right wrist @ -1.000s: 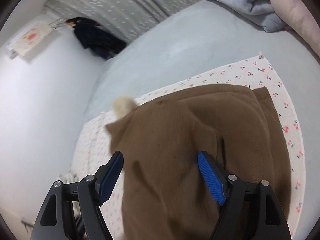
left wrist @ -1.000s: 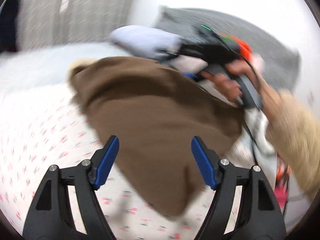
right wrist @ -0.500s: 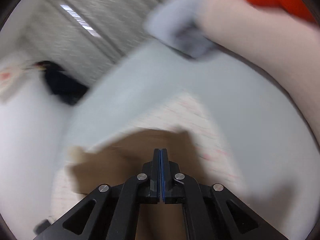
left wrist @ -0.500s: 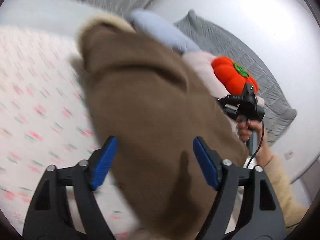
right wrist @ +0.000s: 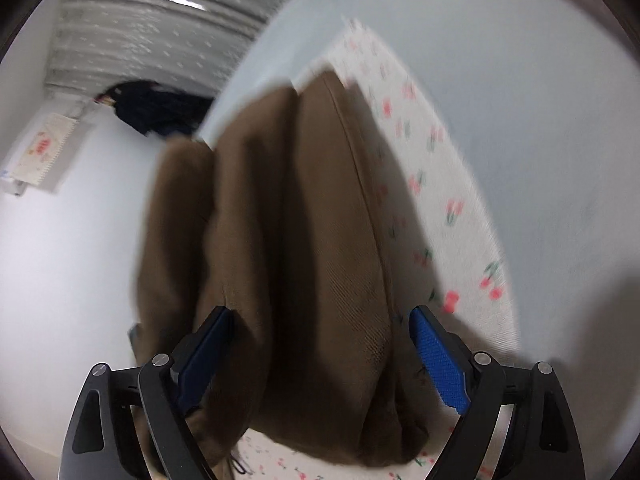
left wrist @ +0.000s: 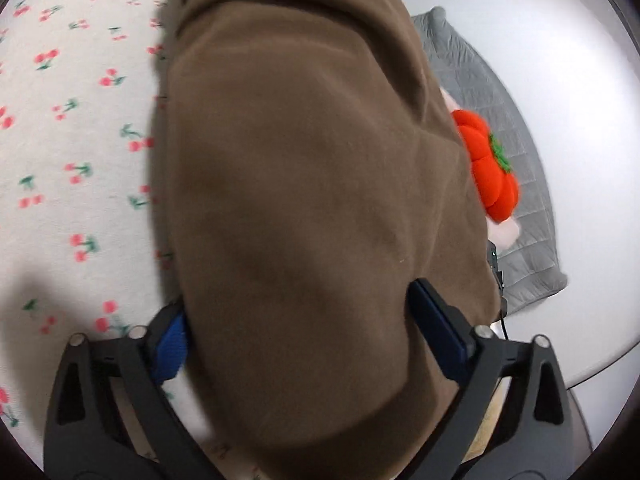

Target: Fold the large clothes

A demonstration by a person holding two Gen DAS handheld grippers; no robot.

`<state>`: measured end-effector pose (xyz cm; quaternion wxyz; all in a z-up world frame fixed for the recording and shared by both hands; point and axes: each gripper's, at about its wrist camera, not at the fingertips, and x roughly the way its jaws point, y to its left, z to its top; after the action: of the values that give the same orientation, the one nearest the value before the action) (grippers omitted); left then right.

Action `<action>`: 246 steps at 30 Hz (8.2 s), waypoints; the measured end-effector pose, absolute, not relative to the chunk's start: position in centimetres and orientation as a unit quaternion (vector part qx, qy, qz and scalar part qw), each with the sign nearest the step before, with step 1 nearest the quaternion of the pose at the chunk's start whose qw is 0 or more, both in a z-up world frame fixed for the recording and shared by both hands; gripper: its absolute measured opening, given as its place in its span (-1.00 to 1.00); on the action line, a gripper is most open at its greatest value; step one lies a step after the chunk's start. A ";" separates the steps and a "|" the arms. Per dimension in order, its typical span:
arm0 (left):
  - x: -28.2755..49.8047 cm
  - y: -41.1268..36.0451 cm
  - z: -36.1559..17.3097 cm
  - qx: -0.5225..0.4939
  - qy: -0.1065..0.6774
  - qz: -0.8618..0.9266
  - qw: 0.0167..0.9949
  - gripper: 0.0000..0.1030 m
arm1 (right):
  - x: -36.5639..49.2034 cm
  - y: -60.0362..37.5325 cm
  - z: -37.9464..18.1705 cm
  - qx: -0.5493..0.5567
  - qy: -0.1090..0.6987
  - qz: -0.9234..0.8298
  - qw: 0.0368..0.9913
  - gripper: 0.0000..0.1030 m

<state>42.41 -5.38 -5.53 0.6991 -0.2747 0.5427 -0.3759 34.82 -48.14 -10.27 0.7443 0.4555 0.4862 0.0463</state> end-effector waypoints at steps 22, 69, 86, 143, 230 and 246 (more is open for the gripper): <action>20.4 5.0 3.2 -0.152 0.558 -0.343 0.740 0.08 | 17.7 -28.2 -2.8 0.373 0.520 0.135 0.757 -0.53; 41.3 6.0 -0.8 -0.243 0.441 -0.267 0.822 -0.78 | 19.9 -25.0 -4.0 0.309 0.502 0.159 0.792 0.59; 28.4 3.8 8.2 -0.163 0.349 -0.336 0.860 -0.09 | 16.7 -26.2 6.4 0.352 0.365 0.182 0.842 -0.78; 8.8 -0.7 0.6 0.015 0.310 -0.356 0.882 -0.07 | 0.6 -20.8 -2.3 0.091 0.391 0.000 0.916 0.07; 4.3 1.8 4.0 -0.070 0.403 -0.145 0.901 0.77 | -9.3 -22.3 1.4 0.191 0.394 -0.090 0.894 0.58; 0.4 -1.4 3.1 0.039 0.449 -0.083 0.889 0.98 | -9.2 -17.3 4.1 0.096 0.424 -0.145 0.889 0.83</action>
<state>0.41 -1.41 3.07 0.8890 0.0392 0.4486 -0.0826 -9.19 -17.28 4.14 0.8888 0.0958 0.4242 -0.1446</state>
